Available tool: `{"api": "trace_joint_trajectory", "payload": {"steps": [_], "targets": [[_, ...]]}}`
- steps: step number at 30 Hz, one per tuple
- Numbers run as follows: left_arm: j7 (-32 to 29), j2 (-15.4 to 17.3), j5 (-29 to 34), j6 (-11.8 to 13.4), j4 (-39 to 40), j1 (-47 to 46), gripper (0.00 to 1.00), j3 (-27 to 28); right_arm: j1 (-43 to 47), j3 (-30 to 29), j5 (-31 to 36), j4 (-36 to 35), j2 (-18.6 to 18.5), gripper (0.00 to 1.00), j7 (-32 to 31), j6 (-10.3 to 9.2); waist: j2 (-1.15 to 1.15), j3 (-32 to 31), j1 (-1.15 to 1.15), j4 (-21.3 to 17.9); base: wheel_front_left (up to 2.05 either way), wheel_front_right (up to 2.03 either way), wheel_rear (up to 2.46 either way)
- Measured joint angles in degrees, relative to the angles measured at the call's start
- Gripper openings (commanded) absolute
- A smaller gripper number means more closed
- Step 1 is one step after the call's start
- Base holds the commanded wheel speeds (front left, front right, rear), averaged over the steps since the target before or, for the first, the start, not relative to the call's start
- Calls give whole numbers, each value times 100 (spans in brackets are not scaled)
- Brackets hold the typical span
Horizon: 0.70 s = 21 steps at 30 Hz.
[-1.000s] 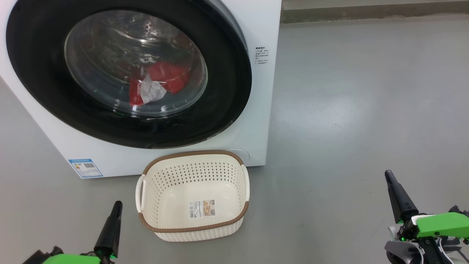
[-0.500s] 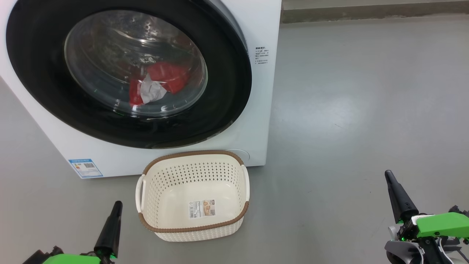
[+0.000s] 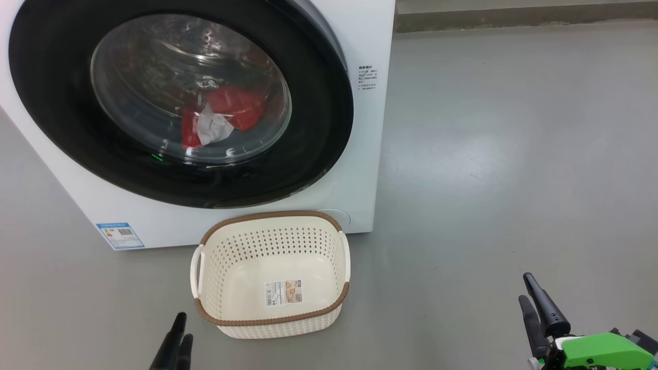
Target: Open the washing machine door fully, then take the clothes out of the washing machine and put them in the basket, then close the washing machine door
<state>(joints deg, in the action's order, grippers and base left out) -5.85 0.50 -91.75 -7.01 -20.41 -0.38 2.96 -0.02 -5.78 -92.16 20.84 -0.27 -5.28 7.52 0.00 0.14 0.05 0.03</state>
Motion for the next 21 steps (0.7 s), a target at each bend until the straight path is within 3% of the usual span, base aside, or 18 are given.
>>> {"api": "trace_joint_trajectory", "payload": {"steps": [10, 21], "targets": [[196, 22, 118, 0, -47, -166, 100, -252, -57, 199, 138, 3, -3, 100, 136, 0, 0, 11, -4, 5, 0, 0, 0], [385, 54, 488, 0, -164, -303, 100, -486, -261, 324, 710, 55, -10, 100, 319, 0, 0, 8, -4, -1, 0, 0, 0]]}}
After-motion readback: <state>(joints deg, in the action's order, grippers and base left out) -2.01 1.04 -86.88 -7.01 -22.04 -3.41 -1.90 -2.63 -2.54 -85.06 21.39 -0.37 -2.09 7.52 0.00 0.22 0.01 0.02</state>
